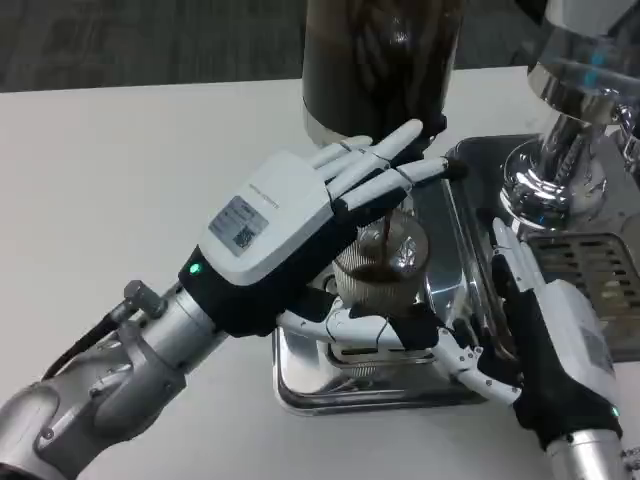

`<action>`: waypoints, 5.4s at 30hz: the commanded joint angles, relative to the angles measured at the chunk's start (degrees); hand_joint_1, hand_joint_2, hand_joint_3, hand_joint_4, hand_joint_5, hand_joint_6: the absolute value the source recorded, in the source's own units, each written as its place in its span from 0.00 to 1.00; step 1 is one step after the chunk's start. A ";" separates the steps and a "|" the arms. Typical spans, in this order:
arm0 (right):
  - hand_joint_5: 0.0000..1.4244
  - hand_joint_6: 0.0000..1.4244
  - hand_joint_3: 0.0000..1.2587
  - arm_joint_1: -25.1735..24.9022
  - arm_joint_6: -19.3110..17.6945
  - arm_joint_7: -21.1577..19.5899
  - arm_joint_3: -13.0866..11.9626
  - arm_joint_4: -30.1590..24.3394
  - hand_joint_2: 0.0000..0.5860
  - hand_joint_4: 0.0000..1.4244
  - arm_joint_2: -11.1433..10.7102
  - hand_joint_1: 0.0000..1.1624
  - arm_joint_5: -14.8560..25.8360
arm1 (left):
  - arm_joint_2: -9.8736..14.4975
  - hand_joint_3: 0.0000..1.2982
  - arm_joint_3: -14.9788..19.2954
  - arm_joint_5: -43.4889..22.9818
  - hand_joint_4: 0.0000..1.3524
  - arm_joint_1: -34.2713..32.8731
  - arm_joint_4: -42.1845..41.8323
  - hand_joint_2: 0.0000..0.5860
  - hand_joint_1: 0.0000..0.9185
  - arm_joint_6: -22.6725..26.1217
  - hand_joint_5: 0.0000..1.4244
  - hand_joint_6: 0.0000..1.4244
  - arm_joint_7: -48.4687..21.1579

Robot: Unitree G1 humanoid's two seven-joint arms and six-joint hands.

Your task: Grasp the cup under the faucet to collect the drink, then remove the cup.

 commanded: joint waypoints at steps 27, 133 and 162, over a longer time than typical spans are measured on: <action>0.00 0.13 0.00 -13.89 -16.84 13.49 -4.51 23.04 0.38 0.00 2.62 0.50 14.80 | 0.51 0.19 -2.27 0.11 0.05 2.16 0.18 0.28 0.00 -1.03 0.19 0.14 -2.06; 0.24 0.37 0.10 -21.85 -22.35 15.49 -3.78 38.48 0.32 0.20 10.63 0.74 16.24 | -3.57 0.24 18.17 -9.07 0.08 32.99 4.36 0.40 0.00 5.00 0.15 0.07 5.86; 0.45 0.62 0.35 -21.25 -24.61 3.31 -4.19 36.29 0.32 0.37 11.16 0.90 10.82 | -2.94 0.24 16.84 -9.66 0.10 31.10 5.17 0.40 0.00 4.76 0.18 0.08 4.81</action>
